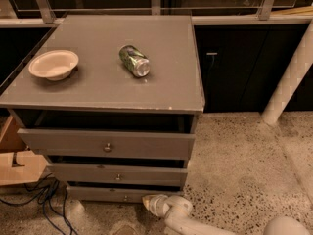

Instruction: Close bottom drawer

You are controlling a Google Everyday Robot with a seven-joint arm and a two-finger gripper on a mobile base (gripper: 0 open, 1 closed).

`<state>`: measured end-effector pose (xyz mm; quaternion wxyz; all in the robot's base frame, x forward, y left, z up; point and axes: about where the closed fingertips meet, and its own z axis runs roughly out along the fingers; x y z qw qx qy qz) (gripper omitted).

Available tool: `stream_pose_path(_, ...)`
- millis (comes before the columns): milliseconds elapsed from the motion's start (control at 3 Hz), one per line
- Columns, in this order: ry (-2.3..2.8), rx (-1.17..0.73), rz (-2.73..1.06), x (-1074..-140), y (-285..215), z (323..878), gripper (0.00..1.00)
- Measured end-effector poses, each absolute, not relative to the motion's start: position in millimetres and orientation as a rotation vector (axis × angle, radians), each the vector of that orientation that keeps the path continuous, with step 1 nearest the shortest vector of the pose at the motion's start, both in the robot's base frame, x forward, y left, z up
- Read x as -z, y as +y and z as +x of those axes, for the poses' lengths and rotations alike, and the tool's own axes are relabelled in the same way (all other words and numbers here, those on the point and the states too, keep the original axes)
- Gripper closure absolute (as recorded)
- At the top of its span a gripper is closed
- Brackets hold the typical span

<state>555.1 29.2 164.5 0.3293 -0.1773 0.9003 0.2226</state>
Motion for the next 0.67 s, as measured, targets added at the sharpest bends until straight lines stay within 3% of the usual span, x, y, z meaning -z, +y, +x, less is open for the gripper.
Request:
stream_pose_path(333,2.4,-0.585,-0.405,-174.0,14.5,536.8,1.0)
stream_pose_path(667,2.508,-0.577,-0.228,-203.4,-27.1,482.8,1.0)
